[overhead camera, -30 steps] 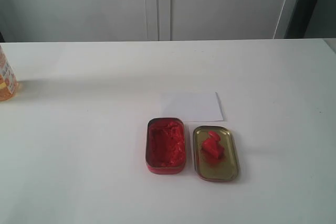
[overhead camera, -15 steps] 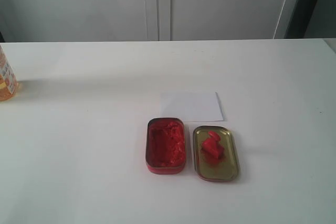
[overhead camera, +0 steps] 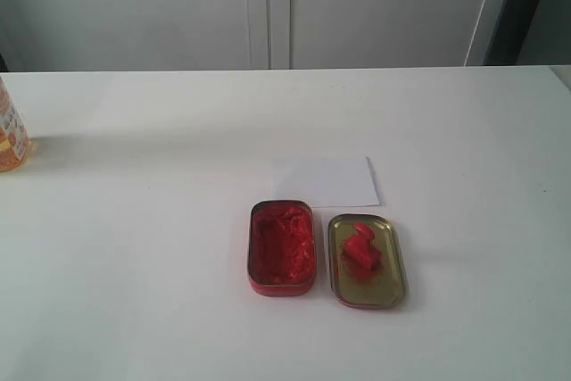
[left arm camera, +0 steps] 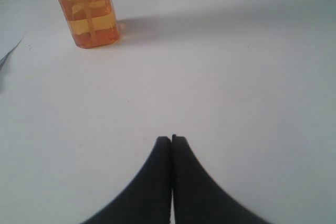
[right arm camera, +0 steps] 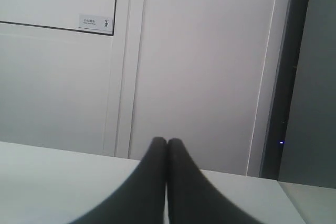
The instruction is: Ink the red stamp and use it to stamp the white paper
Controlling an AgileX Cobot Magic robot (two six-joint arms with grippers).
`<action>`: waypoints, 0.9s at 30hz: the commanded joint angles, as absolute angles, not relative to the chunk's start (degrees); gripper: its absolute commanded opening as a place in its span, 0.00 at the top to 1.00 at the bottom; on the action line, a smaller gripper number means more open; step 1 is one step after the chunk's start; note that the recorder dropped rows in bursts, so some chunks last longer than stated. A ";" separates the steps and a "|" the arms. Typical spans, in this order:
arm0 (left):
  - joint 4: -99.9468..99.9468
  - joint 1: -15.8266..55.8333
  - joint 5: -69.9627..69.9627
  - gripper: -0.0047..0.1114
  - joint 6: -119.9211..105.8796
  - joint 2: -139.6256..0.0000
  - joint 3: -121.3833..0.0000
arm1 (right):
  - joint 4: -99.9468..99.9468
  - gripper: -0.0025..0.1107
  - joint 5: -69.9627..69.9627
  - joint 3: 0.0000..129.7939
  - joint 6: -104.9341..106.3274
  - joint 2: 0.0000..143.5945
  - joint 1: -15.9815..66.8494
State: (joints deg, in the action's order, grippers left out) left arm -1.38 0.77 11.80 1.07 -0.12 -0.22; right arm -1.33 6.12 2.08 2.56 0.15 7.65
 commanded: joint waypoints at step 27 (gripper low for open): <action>-1.38 0.70 11.60 0.96 1.31 0.00 0.00 | -1.48 0.98 -3.50 18.99 2.79 16.50 7.30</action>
State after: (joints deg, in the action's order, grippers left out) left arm -1.38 0.77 11.80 1.07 -0.12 -0.22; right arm -1.45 -2.59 17.08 2.56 13.24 7.65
